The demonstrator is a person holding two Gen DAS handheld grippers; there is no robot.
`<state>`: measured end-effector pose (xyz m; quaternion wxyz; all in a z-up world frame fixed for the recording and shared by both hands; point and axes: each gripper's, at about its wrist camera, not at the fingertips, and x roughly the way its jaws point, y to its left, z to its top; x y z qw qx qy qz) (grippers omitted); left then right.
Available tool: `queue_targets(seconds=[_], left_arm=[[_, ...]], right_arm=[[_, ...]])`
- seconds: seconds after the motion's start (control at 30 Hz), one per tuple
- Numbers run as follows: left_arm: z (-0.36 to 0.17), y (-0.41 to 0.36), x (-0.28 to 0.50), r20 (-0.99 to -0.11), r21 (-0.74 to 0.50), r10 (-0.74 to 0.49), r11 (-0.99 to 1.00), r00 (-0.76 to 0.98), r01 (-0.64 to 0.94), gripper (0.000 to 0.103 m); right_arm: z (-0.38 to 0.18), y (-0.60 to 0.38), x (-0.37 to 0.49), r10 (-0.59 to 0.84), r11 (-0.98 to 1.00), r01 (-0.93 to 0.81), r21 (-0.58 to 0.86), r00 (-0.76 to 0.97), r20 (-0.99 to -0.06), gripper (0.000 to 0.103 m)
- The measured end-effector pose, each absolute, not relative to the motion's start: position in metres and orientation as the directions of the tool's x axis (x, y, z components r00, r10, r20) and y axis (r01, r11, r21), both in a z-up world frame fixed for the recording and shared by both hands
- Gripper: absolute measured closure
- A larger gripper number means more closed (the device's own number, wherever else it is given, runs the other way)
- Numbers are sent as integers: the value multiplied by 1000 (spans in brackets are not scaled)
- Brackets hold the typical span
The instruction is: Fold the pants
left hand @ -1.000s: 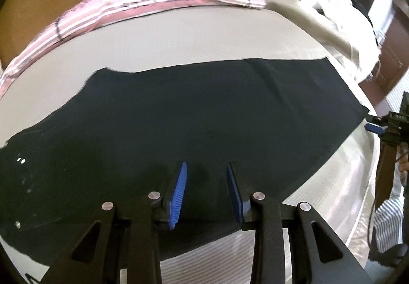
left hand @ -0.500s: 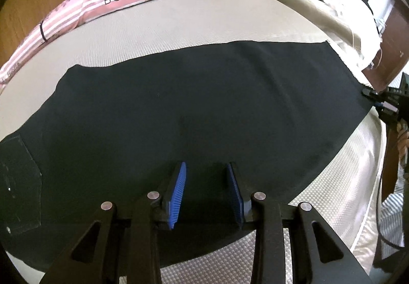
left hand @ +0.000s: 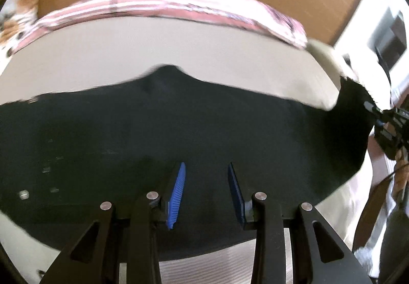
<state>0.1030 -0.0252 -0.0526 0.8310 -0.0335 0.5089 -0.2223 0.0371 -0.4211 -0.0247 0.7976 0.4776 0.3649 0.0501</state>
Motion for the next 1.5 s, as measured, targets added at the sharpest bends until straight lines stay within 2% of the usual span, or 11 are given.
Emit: queue_targets(seconds=[0.2, 0.37, 0.5, 0.6, 0.67, 0.77, 0.87, 0.9, 1.07, 1.23, 1.5], left_arm=[[-47, 44, 101, -816, -308, -369, 929, 444, 206, 66], [-48, 89, 97, -815, -335, -358, 933, 456, 133, 66], [-55, 104, 91, -818, -360, -374, 925, 437, 117, 66], [-58, 99, 92, -816, -382, -400, 915, 417, 129, 66], [-58, 93, 94, -809, -399, -423, 905, 408, 147, 66], [-59, 81, 96, -797, -444, -475, 879, 372, 171, 66], [-59, 70, 97, -785, -483, -520, 854, 338, 193, 66], [-60, 68, 98, -782, -495, -531, 847, 325, 193, 66], [-70, 64, 104, -747, -611, -630, 776, 212, 157, 66], [-91, 58, 119, -712, -697, -698, 716, 80, 38, 66], [-113, 48, 128, -710, -703, -704, 708, 4, -62, 67]], right_arm=[[-24, -305, 101, 598, 589, 124, 798, 597, -535, 95], [-47, -206, 116, 653, 693, 9, 721, 416, -633, 95], [-84, -153, 108, 592, 796, -53, 603, 278, -757, 94], [-98, -136, 100, 539, 840, -82, 536, 242, -807, 94], [-97, -130, 100, 522, 852, -103, 513, 241, -818, 94], [-92, -119, 101, 510, 860, -134, 492, 225, -830, 86], [-82, -118, 96, 527, 850, -143, 507, 221, -821, 58], [-78, -122, 93, 521, 854, -136, 503, 241, -819, 56], [-54, -160, 79, 518, 847, -77, 526, 342, -784, 56], [-51, -202, 68, 486, 835, 38, 549, 415, -769, 55], [-65, -233, 59, 497, 790, 135, 597, 429, -754, 55]])
